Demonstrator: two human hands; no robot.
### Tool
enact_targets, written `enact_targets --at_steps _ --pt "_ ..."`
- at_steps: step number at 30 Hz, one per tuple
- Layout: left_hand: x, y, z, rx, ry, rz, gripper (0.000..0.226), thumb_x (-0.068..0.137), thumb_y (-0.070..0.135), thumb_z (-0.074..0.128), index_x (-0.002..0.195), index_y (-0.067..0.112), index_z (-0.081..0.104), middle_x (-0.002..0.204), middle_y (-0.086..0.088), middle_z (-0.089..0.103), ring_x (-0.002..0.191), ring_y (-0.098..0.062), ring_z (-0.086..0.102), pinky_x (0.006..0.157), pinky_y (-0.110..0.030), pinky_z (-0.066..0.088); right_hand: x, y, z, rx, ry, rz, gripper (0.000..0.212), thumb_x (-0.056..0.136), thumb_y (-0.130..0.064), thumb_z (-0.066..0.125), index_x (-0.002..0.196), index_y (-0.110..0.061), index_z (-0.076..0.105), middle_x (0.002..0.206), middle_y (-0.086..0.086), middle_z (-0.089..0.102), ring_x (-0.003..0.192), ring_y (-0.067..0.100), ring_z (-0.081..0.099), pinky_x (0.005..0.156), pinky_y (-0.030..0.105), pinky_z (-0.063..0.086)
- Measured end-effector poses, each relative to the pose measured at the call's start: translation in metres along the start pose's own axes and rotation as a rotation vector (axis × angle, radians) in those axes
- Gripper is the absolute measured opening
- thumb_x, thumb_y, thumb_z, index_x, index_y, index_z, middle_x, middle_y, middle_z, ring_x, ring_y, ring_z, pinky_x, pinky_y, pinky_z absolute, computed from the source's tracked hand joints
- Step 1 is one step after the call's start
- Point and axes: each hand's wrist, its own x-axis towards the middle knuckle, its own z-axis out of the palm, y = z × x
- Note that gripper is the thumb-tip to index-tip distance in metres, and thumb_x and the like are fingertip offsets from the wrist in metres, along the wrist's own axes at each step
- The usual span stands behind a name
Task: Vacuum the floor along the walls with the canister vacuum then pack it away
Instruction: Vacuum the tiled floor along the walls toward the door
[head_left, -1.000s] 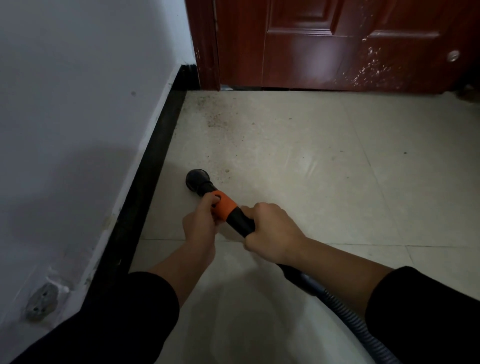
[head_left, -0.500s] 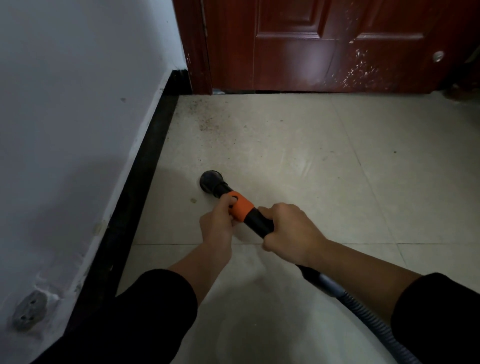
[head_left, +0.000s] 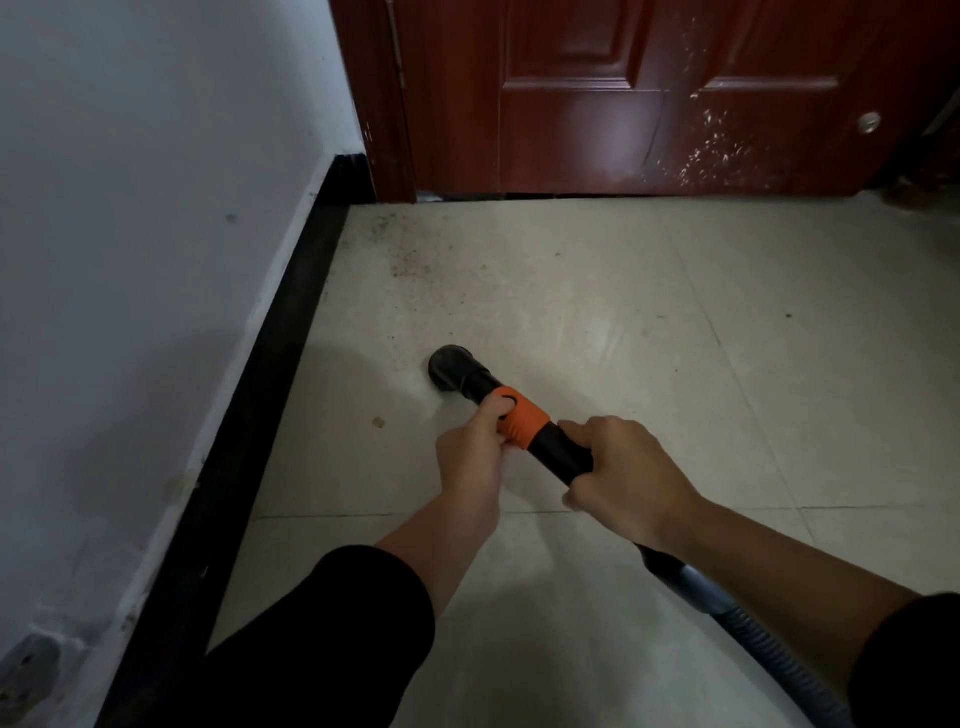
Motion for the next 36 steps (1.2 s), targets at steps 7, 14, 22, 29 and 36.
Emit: enact_targets --at_steps 7,14,22,29,36 --pt "0.006 0.006 0.008 0.014 -0.01 0.009 0.016 0.083 0.026 0.072 0.075 0.015 0.063 0.071 0.002 0.066 0.067 -0.006 0.062 0.078 -0.024 0.051 0.012 0.001 0.0 0.037 0.008 0.045 0.014 0.073 -0.006 0.066 0.082 -0.01 0.057 0.07 0.007 0.059 0.054 0.016 0.049 0.05 0.025 0.036" --pt "0.014 0.014 0.008 0.026 0.045 0.019 0.022 0.08 0.028 0.075 0.068 0.015 0.063 0.061 0.004 0.064 0.069 -0.012 0.062 0.088 -0.034 0.049 0.022 -0.011 -0.004 0.157 -0.013 0.043 0.024 0.072 -0.008 0.076 0.095 -0.01 0.068 0.072 0.009 0.064 0.064 0.021 0.059 0.058 0.028 0.044" --pt "0.022 0.021 -0.006 -0.026 0.097 0.068 0.025 0.081 0.027 0.075 0.067 0.011 0.061 0.06 0.002 0.059 0.054 -0.006 0.054 0.057 -0.02 0.043 0.033 -0.027 0.003 0.248 -0.051 0.036 0.037 0.072 -0.005 0.077 0.107 -0.012 0.07 0.084 0.01 0.071 0.076 0.024 0.067 0.068 0.027 0.051" --pt "0.024 0.023 -0.02 -0.007 0.103 0.115 0.025 0.083 0.029 0.073 0.067 0.013 0.061 0.071 -0.001 0.061 0.064 -0.008 0.058 0.061 -0.02 0.043 0.037 -0.035 0.009 0.281 -0.062 0.016 0.041 0.07 -0.004 0.077 0.109 -0.016 0.071 0.081 0.012 0.071 0.073 0.027 0.068 0.073 0.037 0.056" --pt "0.03 0.03 -0.027 -0.027 0.136 0.131 0.024 0.084 0.027 0.072 0.067 0.014 0.061 0.07 0.0 0.061 0.066 -0.01 0.058 0.059 -0.022 0.042 0.045 -0.046 0.016 0.289 -0.06 -0.003 0.04 0.069 -0.003 0.078 0.107 -0.014 0.072 0.081 0.015 0.071 0.074 0.031 0.067 0.072 0.039 0.055"
